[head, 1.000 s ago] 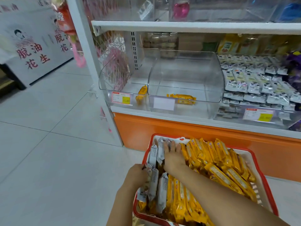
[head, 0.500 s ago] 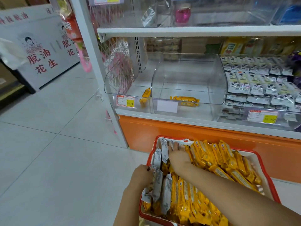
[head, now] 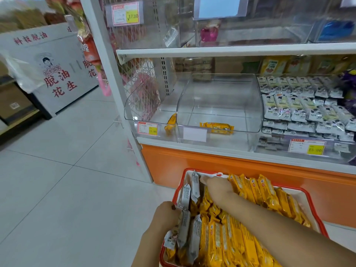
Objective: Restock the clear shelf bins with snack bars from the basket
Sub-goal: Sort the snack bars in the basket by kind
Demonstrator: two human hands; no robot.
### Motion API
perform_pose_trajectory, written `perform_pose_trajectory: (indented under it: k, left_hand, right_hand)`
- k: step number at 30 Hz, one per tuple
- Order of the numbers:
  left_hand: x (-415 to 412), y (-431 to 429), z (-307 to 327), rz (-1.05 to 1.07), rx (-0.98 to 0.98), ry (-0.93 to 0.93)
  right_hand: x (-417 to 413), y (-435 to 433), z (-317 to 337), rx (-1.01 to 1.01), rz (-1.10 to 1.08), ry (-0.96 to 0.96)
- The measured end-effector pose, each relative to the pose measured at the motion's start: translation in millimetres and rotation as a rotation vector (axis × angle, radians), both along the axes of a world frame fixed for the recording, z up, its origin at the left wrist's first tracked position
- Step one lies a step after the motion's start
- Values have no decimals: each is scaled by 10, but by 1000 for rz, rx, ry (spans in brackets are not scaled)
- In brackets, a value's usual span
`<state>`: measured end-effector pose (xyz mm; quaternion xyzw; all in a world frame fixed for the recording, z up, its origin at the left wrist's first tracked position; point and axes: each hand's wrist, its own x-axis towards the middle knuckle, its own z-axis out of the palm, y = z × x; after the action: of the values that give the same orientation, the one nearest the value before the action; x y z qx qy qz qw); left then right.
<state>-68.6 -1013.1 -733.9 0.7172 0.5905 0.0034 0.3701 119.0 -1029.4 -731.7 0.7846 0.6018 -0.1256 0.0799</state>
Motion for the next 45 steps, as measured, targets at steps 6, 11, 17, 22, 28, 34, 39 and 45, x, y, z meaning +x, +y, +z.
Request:
perform_pose_trajectory:
  k: [6,11,17,22,28,34,39,45]
  left_hand:
    - [318,-44,314,210,23,-410]
    - [753,-214,755,164,-539,-866]
    - [1260,-442,1159,84,-649,-1101]
    - [1633,-585,1275,32,-780,-1201]
    - [1972,-641,1300,-53,-1003,-1266]
    - [2258,-786,1394,-93,-966,-1188]
    - [2463,-841,1518,-78,-906,-1148]
    - [2668,-899,1774,-192,-802,-1063]
  right_hand:
    - [450,-230,570,261,-248,545]
    - [568,-844,1083,430,-492,1519]
    - [779,-1396,1249,624,-524,1784]
    - [980,-1620,1271,827,-652,1511]
    - [1171,-1873,1344,1035,-807,1248]
    - [1357,-2009,1286,1066,-690,1021]
    - [1381,-2029,1343,1041,-575,827]
    - [1484,-2052,1328,1104,-565,516]
